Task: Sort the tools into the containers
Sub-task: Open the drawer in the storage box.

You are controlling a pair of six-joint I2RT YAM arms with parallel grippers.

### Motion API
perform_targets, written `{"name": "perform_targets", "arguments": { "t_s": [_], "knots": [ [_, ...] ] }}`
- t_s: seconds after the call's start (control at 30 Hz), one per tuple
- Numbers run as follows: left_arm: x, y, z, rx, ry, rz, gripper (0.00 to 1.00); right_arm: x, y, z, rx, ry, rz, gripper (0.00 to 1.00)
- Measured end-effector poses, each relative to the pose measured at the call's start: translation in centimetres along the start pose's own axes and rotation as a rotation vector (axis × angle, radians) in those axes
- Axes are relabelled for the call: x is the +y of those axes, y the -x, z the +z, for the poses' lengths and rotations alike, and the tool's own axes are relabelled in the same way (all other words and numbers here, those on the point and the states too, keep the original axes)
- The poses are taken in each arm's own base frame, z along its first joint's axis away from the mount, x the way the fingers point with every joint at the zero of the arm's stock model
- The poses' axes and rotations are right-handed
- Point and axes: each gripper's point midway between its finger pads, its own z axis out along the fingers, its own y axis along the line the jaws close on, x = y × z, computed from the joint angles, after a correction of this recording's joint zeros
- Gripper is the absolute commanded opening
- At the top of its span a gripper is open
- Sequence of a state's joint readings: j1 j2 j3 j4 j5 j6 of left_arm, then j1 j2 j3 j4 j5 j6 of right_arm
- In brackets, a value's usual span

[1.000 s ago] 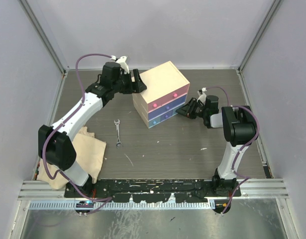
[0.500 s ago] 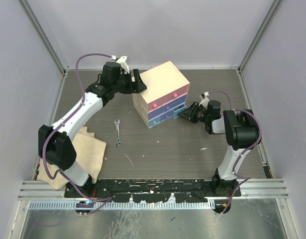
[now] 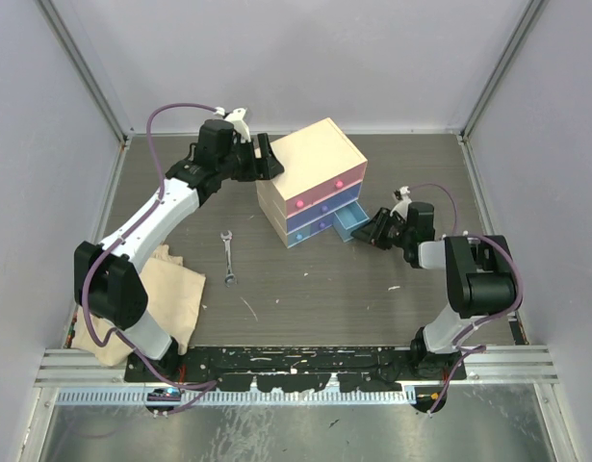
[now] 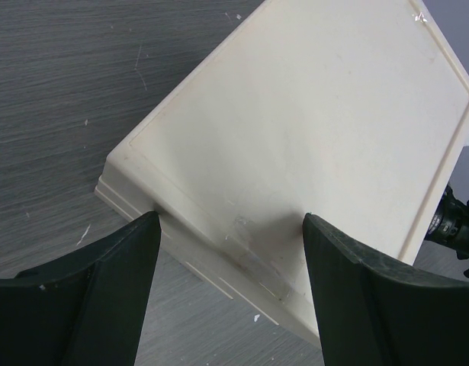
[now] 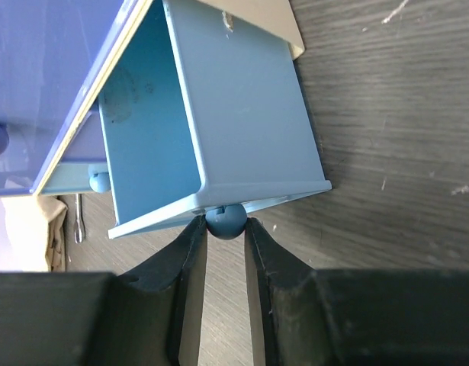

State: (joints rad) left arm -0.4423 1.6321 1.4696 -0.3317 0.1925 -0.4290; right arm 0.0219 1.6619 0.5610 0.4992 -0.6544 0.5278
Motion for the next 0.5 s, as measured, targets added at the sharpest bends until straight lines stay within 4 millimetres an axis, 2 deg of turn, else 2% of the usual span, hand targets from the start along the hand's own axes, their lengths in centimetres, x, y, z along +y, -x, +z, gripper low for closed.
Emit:
{"name": "perform_targets", "arguments": {
  "t_s": [0.5],
  "knots": [
    [0.0,0.0,0.0,-0.001,0.002,0.0,0.74,-0.7,-2.6,-3.6,0.018,-0.093,0.033,0.08]
  ]
}}
